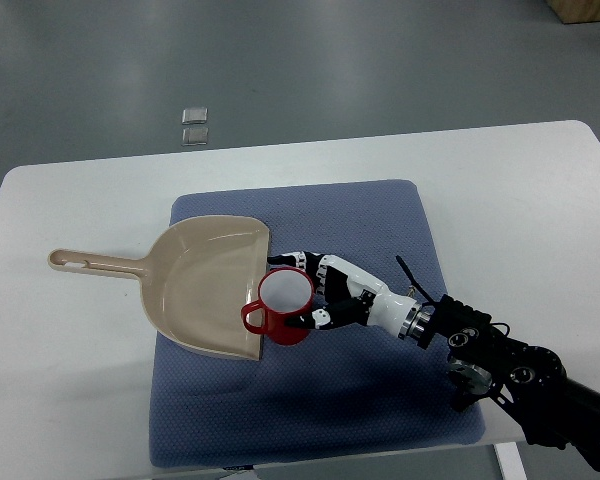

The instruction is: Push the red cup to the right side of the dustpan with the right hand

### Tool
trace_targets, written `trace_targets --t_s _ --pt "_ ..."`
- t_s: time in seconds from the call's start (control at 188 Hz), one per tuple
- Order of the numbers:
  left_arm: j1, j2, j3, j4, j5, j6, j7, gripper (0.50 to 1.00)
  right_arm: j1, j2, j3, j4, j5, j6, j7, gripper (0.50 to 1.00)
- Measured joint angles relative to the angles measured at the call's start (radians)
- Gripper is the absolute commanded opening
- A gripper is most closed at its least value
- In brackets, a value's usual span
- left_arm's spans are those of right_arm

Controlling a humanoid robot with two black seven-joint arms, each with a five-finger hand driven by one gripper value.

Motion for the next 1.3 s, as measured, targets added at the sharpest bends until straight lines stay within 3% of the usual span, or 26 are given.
trace_targets --t_s 1.038,1.298 --pt "0.0 0.0 0.0 0.0 0.0 0.0 0.0 1.0 -0.012 -0.091 0.007 0.009 0.015 0.034 0.0 0.928" --pt "0.0 0.0 0.0 0.0 0.0 0.0 0.0 1.0 0.032 -0.15 0.008 0.006 0.125 0.036 0.0 0.928"
